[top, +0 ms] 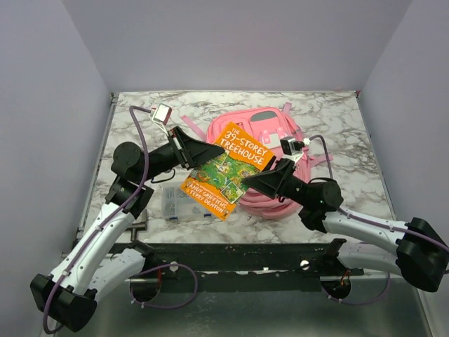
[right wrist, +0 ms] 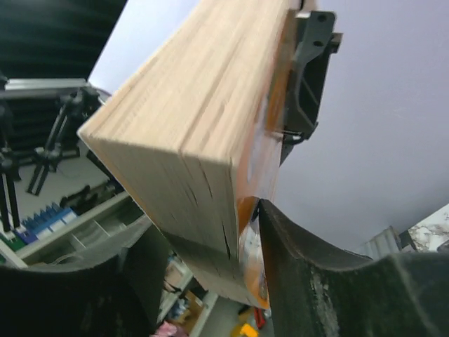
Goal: Pack the student bag
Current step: Pick up the book from the center of the board, then place the book in the student bag.
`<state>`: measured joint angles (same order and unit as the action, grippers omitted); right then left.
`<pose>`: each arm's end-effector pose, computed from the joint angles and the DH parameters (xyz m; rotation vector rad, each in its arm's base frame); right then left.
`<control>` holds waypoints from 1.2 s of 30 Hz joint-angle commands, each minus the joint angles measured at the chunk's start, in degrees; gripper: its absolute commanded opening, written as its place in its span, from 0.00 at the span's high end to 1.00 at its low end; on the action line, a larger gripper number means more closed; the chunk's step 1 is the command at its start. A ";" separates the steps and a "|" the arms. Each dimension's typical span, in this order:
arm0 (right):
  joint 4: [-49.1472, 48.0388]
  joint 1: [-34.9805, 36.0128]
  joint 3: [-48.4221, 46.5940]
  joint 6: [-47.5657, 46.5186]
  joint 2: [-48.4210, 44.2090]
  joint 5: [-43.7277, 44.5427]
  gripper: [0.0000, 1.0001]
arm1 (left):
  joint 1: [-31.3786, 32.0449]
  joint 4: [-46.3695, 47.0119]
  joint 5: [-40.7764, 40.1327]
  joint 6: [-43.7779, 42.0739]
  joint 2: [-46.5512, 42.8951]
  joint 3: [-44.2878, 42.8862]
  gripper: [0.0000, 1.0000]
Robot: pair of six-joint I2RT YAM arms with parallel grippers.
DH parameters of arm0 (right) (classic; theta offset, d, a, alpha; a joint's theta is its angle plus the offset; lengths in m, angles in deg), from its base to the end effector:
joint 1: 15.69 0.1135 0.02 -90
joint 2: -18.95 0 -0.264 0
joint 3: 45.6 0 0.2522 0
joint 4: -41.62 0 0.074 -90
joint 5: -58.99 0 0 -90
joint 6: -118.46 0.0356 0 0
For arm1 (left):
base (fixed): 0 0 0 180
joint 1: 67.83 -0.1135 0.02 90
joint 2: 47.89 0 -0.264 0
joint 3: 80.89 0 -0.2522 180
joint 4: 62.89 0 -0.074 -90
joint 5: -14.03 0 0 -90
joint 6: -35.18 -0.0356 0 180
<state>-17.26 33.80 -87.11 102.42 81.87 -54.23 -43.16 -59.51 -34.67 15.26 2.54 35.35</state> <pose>0.1318 0.1759 0.3214 -0.2202 1.2035 2.1257 0.1662 -0.1022 0.4041 0.1175 1.6147 -1.7971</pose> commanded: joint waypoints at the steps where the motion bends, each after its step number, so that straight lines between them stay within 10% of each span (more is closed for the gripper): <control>1: -4.67 0.25 1.88 2.86 0.34 3.73 0.47 | 4.45 3.42 -17.99 -4.99 -3.11 1.56 1.00; 10: 12.32 -0.53 1.88 -0.93 -1.72 7.94 0.87 | 8.46 2.94 -28.06 -14.63 -0.72 3.28 0.97; 14: 54.87 -4.71 -6.37 -14.46 -9.10 23.33 1.00 | 8.51 -9.62 -33.69 -29.04 -0.72 0.12 0.42; 17: 78.03 -6.18 -13.89 -27.48 -11.45 44.28 1.00 | 8.55 -20.73 -38.89 -39.64 0.50 -1.31 0.30; 25: 96.97 -6.18 -15.38 -37.90 -21.91 84.67 1.00 | 17.91 -22.90 -39.45 -53.26 10.55 1.90 0.34; 30: 109.13 -6.18 -16.49 -24.53 -30.61 93.31 1.00 | 28.18 -18.15 -32.50 -57.06 22.09 -1.90 0.35; 36: 104.24 -6.20 -15.41 -30.31 -45.70 91.64 0.99 | 34.59 -17.06 -24.28 -54.63 40.52 -12.97 0.35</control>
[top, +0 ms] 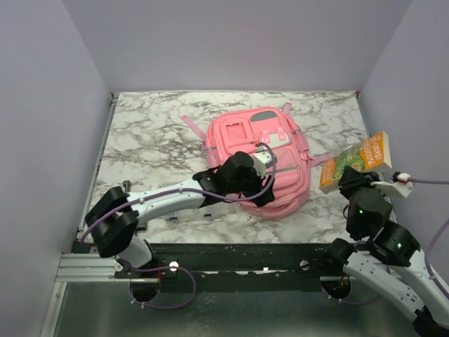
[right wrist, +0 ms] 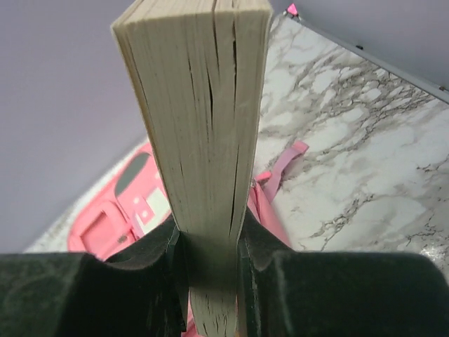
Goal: Pack the student bag
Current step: Place the book in the student bag.
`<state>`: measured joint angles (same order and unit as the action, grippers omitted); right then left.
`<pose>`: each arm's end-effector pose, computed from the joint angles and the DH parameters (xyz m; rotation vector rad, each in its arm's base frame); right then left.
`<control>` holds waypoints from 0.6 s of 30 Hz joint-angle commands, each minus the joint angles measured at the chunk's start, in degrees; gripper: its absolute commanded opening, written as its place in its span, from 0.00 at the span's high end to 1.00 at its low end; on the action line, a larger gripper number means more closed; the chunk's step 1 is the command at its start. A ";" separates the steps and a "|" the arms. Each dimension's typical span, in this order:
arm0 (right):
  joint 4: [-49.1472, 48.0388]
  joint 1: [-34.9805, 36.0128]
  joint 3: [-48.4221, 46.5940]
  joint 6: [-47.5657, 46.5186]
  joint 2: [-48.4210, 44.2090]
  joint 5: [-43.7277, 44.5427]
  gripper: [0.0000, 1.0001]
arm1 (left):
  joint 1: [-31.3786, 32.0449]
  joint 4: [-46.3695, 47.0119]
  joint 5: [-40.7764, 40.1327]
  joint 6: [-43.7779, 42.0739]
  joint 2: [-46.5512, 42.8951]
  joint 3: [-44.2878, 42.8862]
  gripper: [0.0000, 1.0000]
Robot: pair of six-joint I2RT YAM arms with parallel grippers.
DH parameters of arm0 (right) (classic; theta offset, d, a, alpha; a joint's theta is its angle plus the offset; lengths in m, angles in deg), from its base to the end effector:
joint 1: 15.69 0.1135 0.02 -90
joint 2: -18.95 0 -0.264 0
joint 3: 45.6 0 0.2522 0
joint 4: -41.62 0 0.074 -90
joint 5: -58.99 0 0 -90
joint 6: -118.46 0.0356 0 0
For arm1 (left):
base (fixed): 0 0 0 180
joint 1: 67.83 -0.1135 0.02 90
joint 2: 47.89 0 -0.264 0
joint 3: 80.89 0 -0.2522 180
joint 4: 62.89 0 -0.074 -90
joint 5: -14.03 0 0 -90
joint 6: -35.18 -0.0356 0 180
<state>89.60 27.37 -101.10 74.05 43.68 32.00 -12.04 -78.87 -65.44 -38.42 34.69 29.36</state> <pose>0.0823 0.0335 0.3263 0.7370 1.5396 0.1191 0.1786 -0.2743 0.2668 0.8568 2.0369 -0.9329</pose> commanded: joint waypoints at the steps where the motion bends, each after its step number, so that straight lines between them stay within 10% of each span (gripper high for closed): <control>1: -4.48 0.25 -1.07 -3.96 -9.28 4.42 1.00 | 4.08 2.31 6.33 -0.85 10.59 -8.35 0.35; 14: -1.86 0.25 -1.91 -3.48 -16.64 1.04 0.99 | 7.62 -5.01 -3.25 -6.99 23.48 -17.59 0.36; 18: -2.36 0.26 -1.53 -4.03 -16.30 -1.02 0.99 | 7.66 -7.45 -7.87 -10.06 23.98 -19.09 0.54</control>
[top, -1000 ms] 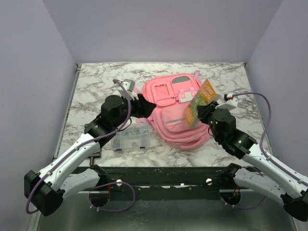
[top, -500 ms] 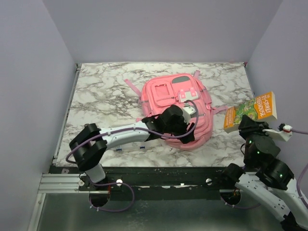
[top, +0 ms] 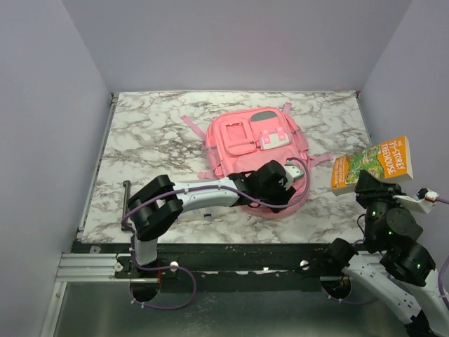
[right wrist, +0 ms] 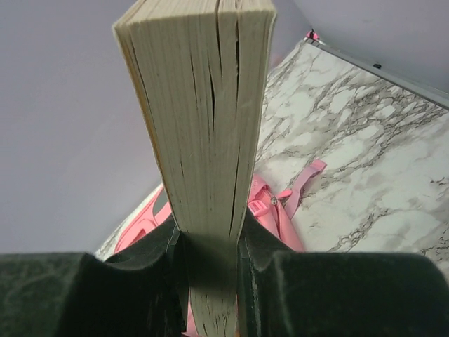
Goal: Pack the student bag
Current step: Place the book in the student bag.
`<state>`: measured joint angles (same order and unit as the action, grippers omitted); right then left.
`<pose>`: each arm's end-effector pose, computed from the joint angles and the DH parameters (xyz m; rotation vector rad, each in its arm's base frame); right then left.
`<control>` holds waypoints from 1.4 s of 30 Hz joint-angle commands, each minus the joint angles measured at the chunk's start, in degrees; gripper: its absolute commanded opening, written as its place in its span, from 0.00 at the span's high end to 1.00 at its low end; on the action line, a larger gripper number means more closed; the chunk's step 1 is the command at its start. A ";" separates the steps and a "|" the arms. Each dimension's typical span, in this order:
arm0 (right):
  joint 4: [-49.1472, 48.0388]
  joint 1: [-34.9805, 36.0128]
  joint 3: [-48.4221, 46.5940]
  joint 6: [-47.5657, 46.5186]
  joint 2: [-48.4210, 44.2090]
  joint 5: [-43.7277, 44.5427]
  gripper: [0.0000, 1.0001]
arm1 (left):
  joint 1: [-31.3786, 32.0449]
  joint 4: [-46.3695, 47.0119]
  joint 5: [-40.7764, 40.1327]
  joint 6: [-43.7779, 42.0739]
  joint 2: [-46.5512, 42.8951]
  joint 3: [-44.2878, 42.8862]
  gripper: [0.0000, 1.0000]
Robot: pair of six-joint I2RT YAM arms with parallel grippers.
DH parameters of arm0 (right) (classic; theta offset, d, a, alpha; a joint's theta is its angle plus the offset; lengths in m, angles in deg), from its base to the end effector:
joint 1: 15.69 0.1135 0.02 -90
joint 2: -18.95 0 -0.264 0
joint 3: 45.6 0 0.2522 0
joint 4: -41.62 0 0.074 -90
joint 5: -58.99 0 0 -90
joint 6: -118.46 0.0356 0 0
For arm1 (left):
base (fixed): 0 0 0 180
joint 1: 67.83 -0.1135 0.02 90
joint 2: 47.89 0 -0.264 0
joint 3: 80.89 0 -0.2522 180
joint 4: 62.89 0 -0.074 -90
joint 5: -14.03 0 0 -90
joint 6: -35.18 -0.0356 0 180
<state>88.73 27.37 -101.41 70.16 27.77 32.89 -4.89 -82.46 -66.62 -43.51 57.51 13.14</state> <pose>0.0370 -0.0091 0.3382 0.8182 1.3502 0.2841 0.1826 -0.3702 0.2154 1.1250 2.1115 -0.8441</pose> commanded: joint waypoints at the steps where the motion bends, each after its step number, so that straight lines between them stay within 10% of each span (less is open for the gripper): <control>1: -2.25 0.26 -1.29 -1.36 -0.18 -3.55 0.99 | 0.52 -4.92 -7.53 -5.88 1.20 -3.77 0.61; 6: -2.09 0.21 -2.07 -2.51 3.78 -11.09 0.99 | 0.13 -9.07 -14.94 -9.30 -0.26 -7.82 1.00; 20: 3.94 0.25 6.30 19.84 4.89 -27.42 0.99 | -1.09 -3.73 -35.32 -9.92 -14.94 -15.40 1.00; 29: -40.63 0.25 31.64 38.78 11.78 -45.14 0.99 | -1.37 -7.65 -24.40 -8.43 -16.87 -20.28 1.00; 42: -89.55 -4.67 30.05 40.06 52.28 -44.50 1.00 | -1.57 -9.51 -14.90 -15.24 -20.21 -17.19 1.00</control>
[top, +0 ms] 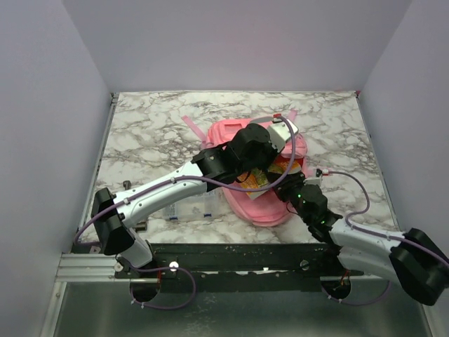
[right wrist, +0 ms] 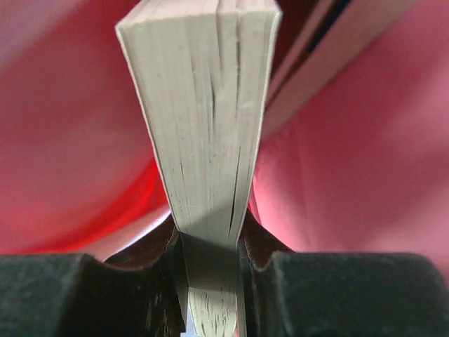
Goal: Pack the student bag
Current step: Place the book in the student bag.
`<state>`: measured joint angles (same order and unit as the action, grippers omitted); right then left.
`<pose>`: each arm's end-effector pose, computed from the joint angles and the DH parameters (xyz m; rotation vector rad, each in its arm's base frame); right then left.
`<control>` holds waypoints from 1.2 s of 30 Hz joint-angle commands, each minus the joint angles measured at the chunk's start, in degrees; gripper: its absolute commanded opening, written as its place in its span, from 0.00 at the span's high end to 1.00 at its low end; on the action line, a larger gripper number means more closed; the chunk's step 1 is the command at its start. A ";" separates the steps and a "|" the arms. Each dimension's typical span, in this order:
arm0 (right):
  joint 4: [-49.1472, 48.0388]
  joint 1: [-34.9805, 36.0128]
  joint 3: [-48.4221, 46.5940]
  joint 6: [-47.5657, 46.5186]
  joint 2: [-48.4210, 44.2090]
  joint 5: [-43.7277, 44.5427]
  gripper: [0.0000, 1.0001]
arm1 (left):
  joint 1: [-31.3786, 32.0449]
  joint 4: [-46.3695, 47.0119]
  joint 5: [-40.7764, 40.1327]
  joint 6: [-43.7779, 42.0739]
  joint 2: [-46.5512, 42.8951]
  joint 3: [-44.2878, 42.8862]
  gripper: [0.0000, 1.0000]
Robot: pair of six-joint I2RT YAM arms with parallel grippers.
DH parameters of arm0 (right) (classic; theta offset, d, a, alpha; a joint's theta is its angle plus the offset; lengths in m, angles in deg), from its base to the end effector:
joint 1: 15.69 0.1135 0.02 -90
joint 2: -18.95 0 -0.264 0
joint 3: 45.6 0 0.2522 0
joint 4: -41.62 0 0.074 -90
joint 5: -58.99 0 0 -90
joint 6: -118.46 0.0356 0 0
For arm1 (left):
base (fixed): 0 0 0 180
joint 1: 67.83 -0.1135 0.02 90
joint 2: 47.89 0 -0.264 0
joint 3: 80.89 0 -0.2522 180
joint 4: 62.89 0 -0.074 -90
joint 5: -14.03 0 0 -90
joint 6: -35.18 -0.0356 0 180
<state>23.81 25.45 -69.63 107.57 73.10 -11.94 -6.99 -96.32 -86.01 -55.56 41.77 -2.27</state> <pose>0.1498 0.1154 0.1780 0.8726 1.7358 1.1833 0.1841 -0.3172 0.3884 0.9106 1.7581 -0.5209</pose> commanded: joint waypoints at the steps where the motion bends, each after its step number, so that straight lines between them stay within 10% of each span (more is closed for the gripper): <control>1: -28.35 -3.25 -1.94 2.80 10.00 0.38 1.00 | 0.59 4.06 4.90 -3.99 -4.41 -1.96 1.00; 11: -49.81 -4.76 -12.55 -9.96 38.33 3.66 0.96 | -1.24 2.48 5.66 -9.63 -3.89 -1.58 1.00; 16: -45.78 -4.77 -16.22 -15.12 45.49 -1.01 0.43 | -2.88 2.47 5.91 -8.12 -2.36 -1.54 1.00; 21: -29.65 -4.80 -10.85 -13.83 34.47 -5.74 0.26 | -3.31 3.71 6.14 -7.45 -3.06 0.43 1.00; 30: -18.65 -4.76 -9.87 -16.58 27.74 -12.73 0.25 | -3.97 4.54 6.45 -5.71 -3.80 1.33 1.00; 36: -22.93 -4.76 -10.71 -14.01 32.18 -15.06 0.48 | -4.06 4.30 7.74 -4.92 -3.60 0.35 1.00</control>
<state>3.99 20.66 -79.81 93.32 102.46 -22.93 -10.66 -96.05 -80.00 -61.52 40.70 -0.65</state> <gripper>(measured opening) 0.645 0.012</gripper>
